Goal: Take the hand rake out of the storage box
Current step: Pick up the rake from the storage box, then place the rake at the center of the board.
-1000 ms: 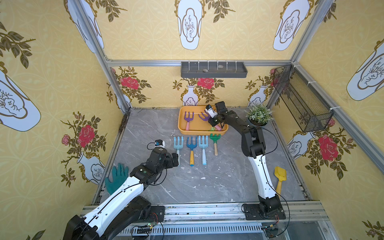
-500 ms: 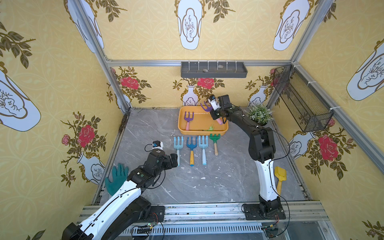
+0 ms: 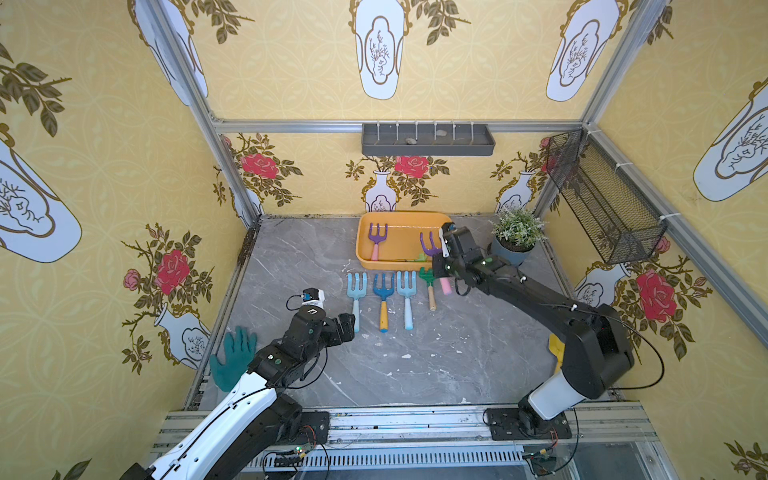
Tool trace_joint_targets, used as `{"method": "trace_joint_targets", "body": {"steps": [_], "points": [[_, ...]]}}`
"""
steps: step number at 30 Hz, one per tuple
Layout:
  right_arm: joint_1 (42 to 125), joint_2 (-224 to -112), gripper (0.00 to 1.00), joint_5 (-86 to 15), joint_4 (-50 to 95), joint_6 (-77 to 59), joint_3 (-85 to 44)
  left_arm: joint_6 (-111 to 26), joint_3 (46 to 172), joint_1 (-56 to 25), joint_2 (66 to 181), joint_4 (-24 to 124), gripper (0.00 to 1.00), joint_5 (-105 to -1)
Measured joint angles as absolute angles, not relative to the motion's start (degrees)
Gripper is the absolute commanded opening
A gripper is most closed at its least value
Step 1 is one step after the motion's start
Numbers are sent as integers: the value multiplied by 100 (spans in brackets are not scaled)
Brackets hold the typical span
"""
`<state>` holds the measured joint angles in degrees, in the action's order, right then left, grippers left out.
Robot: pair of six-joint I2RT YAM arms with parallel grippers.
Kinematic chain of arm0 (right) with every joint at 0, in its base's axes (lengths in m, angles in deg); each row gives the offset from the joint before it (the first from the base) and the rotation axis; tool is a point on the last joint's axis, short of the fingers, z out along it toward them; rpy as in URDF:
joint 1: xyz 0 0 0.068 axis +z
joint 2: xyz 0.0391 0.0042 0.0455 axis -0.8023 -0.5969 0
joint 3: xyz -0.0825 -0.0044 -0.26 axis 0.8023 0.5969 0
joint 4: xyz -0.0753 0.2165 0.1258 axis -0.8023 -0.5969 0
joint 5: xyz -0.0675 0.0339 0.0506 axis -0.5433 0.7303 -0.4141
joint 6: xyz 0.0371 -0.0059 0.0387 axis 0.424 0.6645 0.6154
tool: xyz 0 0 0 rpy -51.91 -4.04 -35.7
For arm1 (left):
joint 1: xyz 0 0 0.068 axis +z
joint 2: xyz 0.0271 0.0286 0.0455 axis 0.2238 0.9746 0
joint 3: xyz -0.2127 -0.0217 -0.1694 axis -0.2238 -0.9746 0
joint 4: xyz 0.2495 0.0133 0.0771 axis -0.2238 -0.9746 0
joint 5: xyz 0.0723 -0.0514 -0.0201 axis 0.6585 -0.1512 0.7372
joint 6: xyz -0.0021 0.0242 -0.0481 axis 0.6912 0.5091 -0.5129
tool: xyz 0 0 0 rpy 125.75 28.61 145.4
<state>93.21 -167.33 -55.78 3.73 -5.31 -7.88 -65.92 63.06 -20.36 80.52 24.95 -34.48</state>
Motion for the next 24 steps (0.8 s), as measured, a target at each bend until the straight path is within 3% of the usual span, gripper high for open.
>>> {"method": "trace_joint_targets", "body": {"steps": [9,17,24], "points": [[11775,-15666,0,-6920,200,1816,1063,-6906,6288,-2664,8595,2560,100,-3192],[13596,-16451,0,-7980,174,3513,1186,-7540,5927,-3287,8324,2501,100,-2823],[13994,-17552,0,-7917,985,3620,805,-8058,5864,-3855,8039,2161,100,-2399]]}}
